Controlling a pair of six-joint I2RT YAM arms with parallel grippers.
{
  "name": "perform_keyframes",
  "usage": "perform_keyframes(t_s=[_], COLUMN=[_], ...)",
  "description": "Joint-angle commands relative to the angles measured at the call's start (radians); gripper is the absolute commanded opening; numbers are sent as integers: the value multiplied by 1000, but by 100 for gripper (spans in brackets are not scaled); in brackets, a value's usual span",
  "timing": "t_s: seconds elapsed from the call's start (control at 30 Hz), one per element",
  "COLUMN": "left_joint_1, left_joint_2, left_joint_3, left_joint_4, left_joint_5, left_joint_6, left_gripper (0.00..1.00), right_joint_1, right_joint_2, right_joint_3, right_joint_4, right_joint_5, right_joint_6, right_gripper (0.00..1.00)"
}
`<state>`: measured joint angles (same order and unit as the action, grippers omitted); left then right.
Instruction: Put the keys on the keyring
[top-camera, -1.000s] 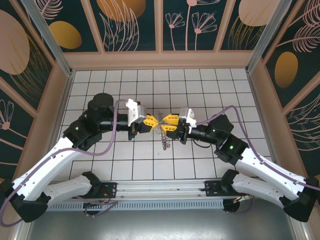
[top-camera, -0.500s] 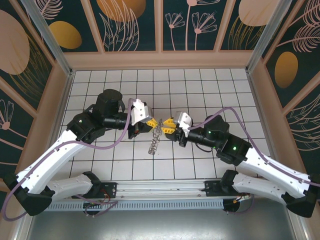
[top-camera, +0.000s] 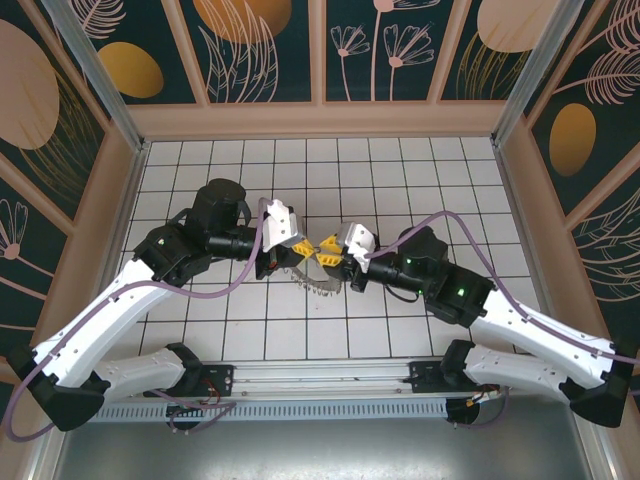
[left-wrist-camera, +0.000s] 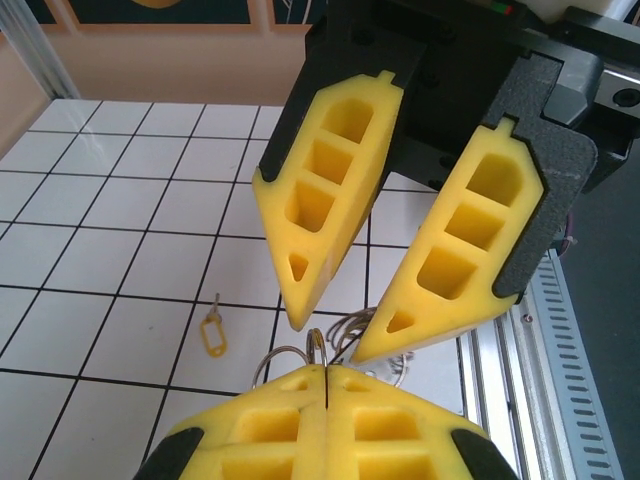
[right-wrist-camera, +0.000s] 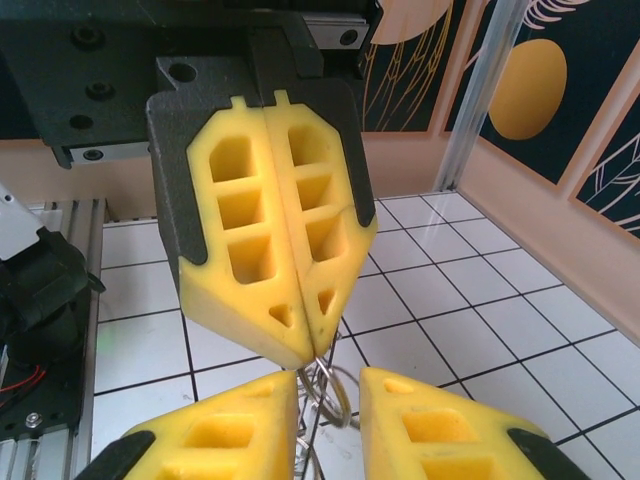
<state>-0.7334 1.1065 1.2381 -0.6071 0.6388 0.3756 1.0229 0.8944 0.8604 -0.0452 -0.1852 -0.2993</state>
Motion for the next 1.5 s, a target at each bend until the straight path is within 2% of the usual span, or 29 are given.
perform_keyframes(t_s=[0.0, 0.27, 0.5, 0.67, 0.7, 0.77, 0.83, 1.0, 1.17, 1.47], left_joint_1=[-4, -4, -3, -4, -4, -4, -3, -1, -3, -2], left_joint_2=[5, 13, 16, -16, -36, -85, -140, -245, -223, -139], left_joint_3=[36, 41, 29, -13, -38, -91, -160, -272, -300, -238], left_joint_4=[-3, -11, 4, 87, 125, 197, 282, 458, 540, 601], left_joint_5=[27, 34, 44, 22, 12, -16, -58, -56, 2, 63], left_joint_6=[25, 29, 27, -13, -31, -65, -101, -180, -221, -206], left_gripper=[0, 0, 0, 0, 4, 20, 26, 24, 25, 28], right_joint_1=[8, 9, 8, -2, -11, -46, -102, -279, -405, -449], right_joint_2=[10, 42, 50, 49, 36, -5, -49, -113, -85, -22], right_joint_3=[32, 42, 46, 42, 34, 7, -24, -94, -111, -107], right_joint_4=[3, -21, -34, -42, -27, 16, 73, 249, 403, 589], right_joint_5=[10, 13, 16, -5, -28, -92, -184, -444, -625, -757], right_joint_6=[-24, -41, -58, -67, -59, -35, 3, 141, 246, 353], right_gripper=[22, 19, 2, 0, 0, 0, 0, 0, 0, 0])
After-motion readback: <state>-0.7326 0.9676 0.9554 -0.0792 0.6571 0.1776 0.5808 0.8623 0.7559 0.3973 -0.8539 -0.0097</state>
